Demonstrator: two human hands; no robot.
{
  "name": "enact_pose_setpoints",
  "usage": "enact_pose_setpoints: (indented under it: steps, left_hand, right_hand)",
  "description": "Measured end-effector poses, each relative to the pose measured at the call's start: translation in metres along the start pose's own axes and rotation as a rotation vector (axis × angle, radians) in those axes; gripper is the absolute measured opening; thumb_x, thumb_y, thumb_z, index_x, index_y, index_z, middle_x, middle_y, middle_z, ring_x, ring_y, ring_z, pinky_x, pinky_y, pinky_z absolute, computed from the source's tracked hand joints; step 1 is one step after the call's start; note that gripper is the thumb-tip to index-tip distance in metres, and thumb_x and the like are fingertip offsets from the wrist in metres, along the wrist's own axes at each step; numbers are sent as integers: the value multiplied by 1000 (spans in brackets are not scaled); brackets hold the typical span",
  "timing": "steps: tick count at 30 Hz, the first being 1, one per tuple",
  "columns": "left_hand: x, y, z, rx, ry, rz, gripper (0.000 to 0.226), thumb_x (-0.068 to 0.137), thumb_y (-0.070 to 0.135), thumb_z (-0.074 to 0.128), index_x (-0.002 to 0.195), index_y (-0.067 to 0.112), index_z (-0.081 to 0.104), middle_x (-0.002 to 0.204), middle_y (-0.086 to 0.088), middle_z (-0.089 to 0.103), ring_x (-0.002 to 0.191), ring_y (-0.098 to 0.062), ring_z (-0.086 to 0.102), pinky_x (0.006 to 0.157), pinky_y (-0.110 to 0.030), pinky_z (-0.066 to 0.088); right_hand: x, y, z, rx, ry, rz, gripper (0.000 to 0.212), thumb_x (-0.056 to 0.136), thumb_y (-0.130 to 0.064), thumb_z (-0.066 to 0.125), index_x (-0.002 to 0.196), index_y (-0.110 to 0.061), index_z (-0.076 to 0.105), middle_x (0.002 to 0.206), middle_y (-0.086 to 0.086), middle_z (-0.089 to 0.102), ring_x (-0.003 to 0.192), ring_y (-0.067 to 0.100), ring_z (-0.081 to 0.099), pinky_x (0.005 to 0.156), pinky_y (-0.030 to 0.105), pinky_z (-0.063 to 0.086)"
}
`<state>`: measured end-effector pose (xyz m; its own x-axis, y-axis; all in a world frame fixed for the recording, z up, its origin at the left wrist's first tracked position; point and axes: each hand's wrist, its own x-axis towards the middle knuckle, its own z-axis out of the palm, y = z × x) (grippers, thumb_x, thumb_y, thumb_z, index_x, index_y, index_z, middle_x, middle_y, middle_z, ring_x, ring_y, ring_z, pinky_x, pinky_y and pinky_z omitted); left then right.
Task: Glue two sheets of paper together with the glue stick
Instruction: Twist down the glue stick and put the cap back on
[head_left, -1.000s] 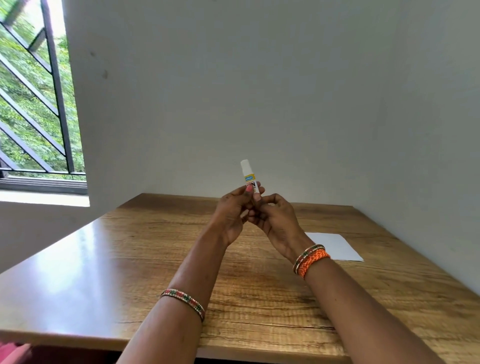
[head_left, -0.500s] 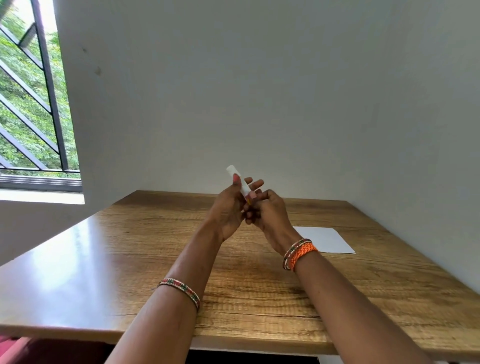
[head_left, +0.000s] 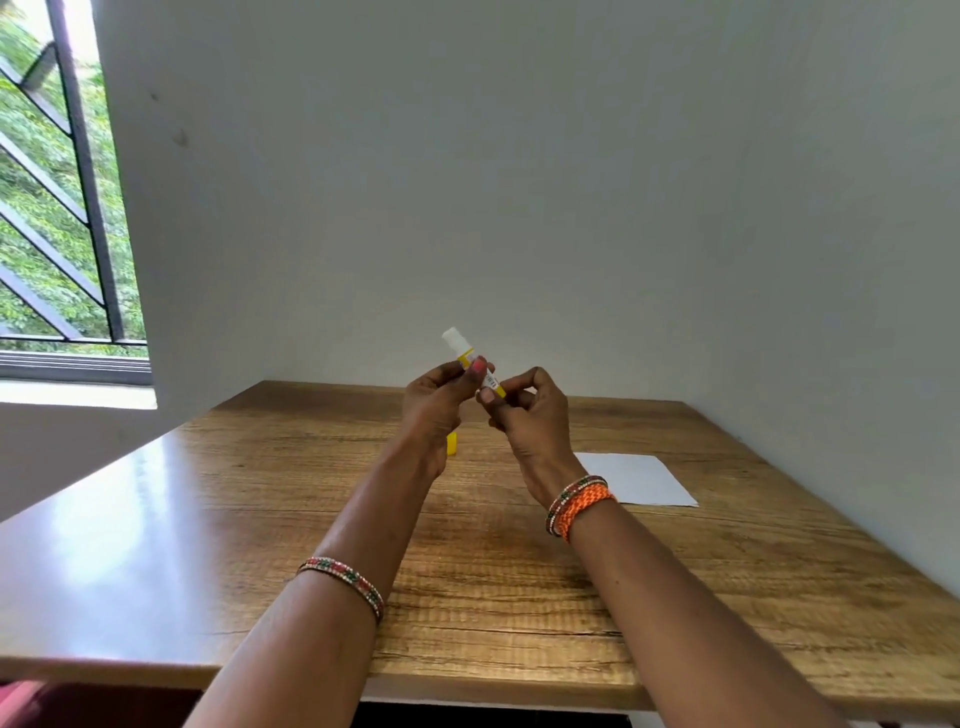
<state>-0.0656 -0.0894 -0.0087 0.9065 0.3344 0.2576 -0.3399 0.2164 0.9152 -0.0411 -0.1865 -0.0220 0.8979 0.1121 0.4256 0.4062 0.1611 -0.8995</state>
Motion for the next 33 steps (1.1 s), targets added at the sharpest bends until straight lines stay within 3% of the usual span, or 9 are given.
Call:
enact_pose_setpoints:
  steps: [3, 6, 10, 17, 19, 24, 27, 30, 33]
  left_hand:
    - [2, -3, 1, 7, 56, 18, 15, 80, 25, 69, 90, 14, 66, 83, 4, 65, 71, 2, 62, 67, -22, 38]
    - [5, -2, -2, -32, -24, -16, 22, 74, 41, 68, 79, 22, 60, 86, 6, 68, 84, -8, 61, 87, -37, 38]
    - [7, 0, -4, -39, -244, -3, 24, 84, 41, 56, 101, 28, 67, 102, 12, 71, 98, -7, 62, 109, -50, 27]
    - [4, -2, -2, -33, -331, 21, 27, 89, 26, 54, 114, 23, 60, 105, 9, 70, 86, -3, 64, 87, -33, 40]
    - [4, -2, -2, -27, -283, 39, 20, 90, 20, 55, 108, 24, 63, 103, 9, 71, 92, -7, 62, 88, -33, 39]
    - [6, -3, -2, -25, -99, 85, 11, 81, 9, 66, 90, 15, 68, 73, 9, 74, 74, 0, 67, 79, -21, 44]
    - [5, -3, 0, 34, -5, 111, 7, 76, 14, 72, 83, 15, 69, 66, 12, 71, 67, 6, 65, 71, -15, 44]
    - [5, -3, 1, 53, 5, 77, 15, 78, 26, 71, 87, 15, 66, 80, 7, 69, 79, -1, 63, 75, -21, 40]
    - [6, -4, -3, 15, -168, 53, 32, 75, 40, 65, 100, 20, 66, 105, 4, 67, 101, -13, 56, 91, -37, 38]
  right_hand:
    - [2, 2, 1, 83, -13, 105, 17, 85, -8, 64, 80, -14, 49, 85, 16, 67, 69, 15, 59, 60, 27, 45]
    - [3, -3, 2, 292, -78, 213, 9, 94, -13, 52, 86, -11, 50, 69, 8, 60, 52, 11, 48, 52, 26, 42]
    - [2, -13, -2, 434, -67, 255, 25, 100, -23, 39, 97, -6, 57, 59, 5, 53, 42, 7, 44, 46, 22, 41]
    - [3, -14, -11, 497, -134, 347, 17, 97, -22, 48, 91, -9, 57, 65, 5, 55, 54, 10, 47, 48, 21, 48]
    - [3, -13, -10, 491, -153, 361, 13, 94, -17, 52, 83, -10, 52, 66, 7, 56, 55, 11, 47, 48, 22, 49]
    - [4, -10, -9, 343, -117, 248, 14, 86, 0, 61, 84, -10, 51, 84, 17, 61, 67, 15, 57, 54, 23, 49]
    - [3, -8, -8, 226, -65, 163, 18, 82, -3, 67, 82, -14, 52, 88, 15, 66, 80, 17, 63, 60, 26, 47]
    - [1, -11, -6, 304, -77, 228, 9, 88, -9, 61, 86, -11, 53, 73, 9, 65, 57, 11, 53, 55, 26, 46]
    - [1, -13, -7, 386, -126, 303, 17, 96, -22, 50, 90, -7, 56, 61, 5, 59, 47, 10, 49, 51, 25, 47]
